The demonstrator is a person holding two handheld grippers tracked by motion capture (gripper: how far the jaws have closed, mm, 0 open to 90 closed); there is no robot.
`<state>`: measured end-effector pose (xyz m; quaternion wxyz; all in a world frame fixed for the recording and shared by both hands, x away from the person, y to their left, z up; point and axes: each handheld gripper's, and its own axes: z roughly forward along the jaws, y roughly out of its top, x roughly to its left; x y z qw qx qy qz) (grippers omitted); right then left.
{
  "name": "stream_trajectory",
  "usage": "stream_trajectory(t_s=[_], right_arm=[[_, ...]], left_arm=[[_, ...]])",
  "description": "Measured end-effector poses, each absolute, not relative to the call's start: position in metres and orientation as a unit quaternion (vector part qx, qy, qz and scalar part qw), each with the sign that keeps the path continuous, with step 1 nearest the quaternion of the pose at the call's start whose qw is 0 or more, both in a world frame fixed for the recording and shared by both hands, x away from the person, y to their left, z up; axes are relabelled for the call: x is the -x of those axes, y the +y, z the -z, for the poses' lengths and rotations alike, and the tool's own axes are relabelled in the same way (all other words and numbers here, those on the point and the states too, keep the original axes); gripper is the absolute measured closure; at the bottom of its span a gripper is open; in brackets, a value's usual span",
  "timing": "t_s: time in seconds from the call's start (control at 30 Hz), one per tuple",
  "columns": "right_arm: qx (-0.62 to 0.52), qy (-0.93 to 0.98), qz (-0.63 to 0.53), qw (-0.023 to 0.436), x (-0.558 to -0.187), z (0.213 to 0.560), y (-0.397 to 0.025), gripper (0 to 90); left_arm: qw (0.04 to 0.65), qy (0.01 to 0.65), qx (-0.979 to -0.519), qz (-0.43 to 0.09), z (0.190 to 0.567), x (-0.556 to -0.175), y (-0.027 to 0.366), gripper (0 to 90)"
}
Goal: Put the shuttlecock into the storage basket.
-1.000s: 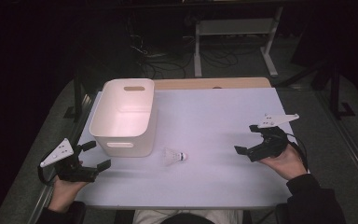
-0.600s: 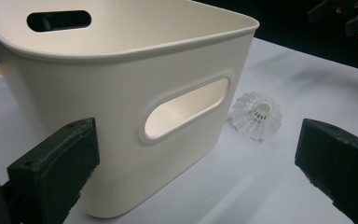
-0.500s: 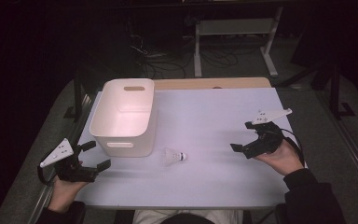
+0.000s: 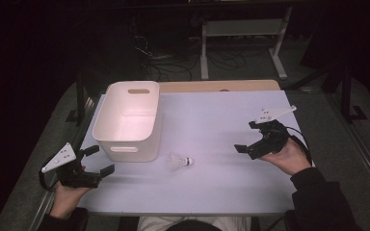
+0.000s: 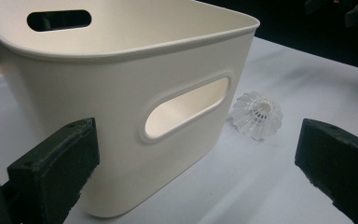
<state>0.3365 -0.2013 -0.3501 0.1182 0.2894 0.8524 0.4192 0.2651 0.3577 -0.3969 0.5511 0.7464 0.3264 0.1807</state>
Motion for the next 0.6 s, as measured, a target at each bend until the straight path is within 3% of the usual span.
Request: stream_trajectory(t_s=[0.6], right_arm=[[-0.266,0.869,-0.403,0.106,-0.347,0.342,-0.184,0.0]], left_arm=[[0.552,0.326,-0.746,-0.181,0.397,-0.265,0.358,0.0]])
